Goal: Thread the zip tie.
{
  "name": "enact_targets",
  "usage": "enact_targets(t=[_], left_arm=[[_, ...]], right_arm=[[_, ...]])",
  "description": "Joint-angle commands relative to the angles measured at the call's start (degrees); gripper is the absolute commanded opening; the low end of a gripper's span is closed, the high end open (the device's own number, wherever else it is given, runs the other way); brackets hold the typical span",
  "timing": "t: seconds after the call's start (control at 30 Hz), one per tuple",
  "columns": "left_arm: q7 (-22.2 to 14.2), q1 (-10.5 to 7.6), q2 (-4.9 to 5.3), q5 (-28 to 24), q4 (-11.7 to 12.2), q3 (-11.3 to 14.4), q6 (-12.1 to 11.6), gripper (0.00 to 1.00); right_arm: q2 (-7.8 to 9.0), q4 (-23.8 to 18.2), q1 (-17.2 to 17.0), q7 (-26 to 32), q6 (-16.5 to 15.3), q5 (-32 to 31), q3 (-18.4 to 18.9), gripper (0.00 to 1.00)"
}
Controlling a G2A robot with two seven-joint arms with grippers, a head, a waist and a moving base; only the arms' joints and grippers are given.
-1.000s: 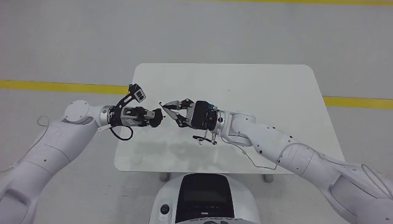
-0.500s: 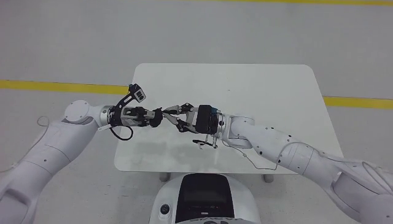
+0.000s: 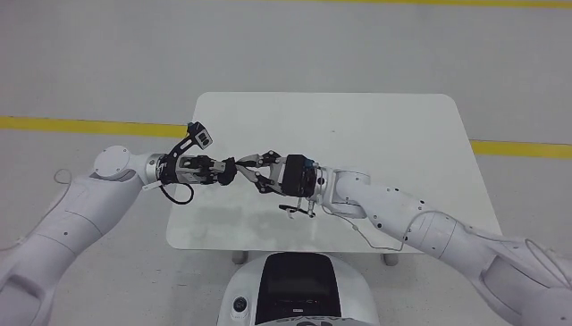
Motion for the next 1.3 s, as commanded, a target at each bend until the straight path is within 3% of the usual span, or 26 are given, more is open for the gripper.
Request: enact_targets(t=[0.0,1.27], left_arm=[[0.0,0.0,0.0,0.0,0.0,0.0,0.0,0.0],[0.0,0.0,0.0,0.0,0.0,0.0,0.0,0.0]], right_arm=[[-0.13,0.1,-0.2,0.2,0.0,-0.2,0.3,0.0],[-1.19,1.8,-1.1,0.8,0.0,-0.8,0.9,0.0]])
